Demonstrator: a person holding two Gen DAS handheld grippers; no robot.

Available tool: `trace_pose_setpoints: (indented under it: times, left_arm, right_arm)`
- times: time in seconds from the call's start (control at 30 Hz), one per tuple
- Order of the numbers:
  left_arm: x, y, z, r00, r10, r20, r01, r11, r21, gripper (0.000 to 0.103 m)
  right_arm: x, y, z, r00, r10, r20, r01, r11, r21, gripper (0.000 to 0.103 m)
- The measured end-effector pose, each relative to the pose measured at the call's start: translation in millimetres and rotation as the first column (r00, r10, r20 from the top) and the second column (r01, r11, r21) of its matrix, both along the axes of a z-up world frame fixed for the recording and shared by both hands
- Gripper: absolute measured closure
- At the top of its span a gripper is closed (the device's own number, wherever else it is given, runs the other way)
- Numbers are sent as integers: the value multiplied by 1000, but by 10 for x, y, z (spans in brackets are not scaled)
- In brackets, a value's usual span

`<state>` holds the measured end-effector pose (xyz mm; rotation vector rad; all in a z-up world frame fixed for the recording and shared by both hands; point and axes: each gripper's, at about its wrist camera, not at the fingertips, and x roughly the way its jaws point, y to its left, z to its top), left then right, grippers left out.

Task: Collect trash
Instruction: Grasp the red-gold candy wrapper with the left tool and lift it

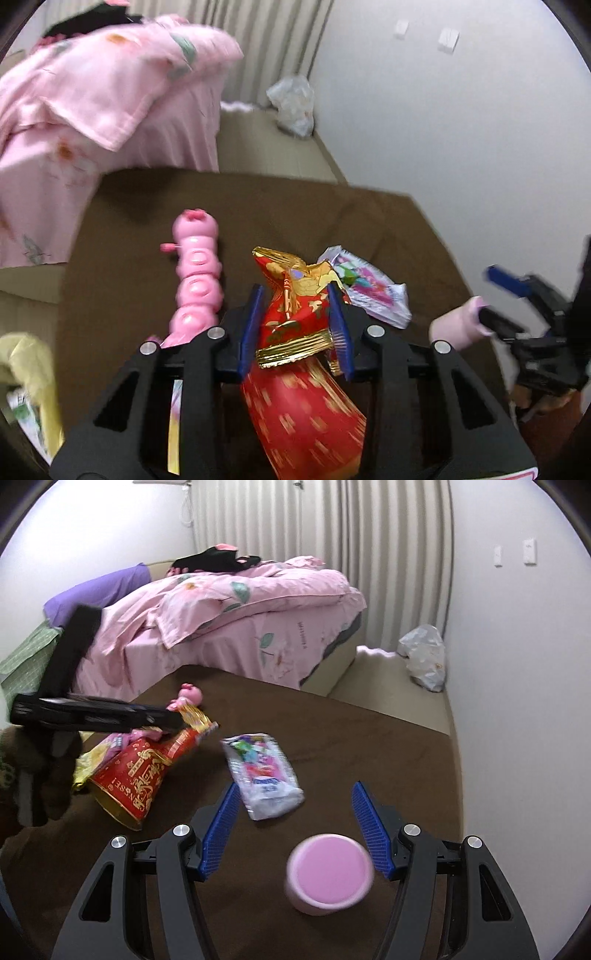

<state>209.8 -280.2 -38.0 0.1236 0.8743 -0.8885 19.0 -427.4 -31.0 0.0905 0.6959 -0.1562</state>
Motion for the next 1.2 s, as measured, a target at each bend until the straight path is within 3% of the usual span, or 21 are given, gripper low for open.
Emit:
trace_pose_setpoints:
  times: [0.2,0.43,0.6,0.77,0.93,1.07,1.2]
  left_arm:
    - [-399,777,285,994,106,23,-103,989,-108,69]
    - [-895,1532,-146,979,201,-42,-203,978,-46,69]
    - [-1101,1736,-350,976,217,-24,-216,976,12,69]
    - [-1163,1771,-504,976,213,-46,-213,977,20,69]
    - [-1198,1823,-520,975,213,-56,-214,977,-7,69]
    - [-1189,1852,-568,971,219,-93,-221,975,-16,69]
    - [-1209,1821,-559,975,208,-80,-209,978,-7,69]
  right_arm:
    - [126,227,-37,998,60,4,-60,998,34,43]
    - [337,480,-65,995,95,-16,-94,995,41,43]
    - [558,531,-146,991,132,-39,-120,967,223,44]
    - [504,852,-98,986,168,-5,-164,967,195,44]
    - [511,1073,-151,982,183,-38,-176,974,143,44]
    - [498,1037,-242,979,200,-36,-187,954,234,44]
    - [462,1074,-307,970,237,-52,-211,930,301,44]
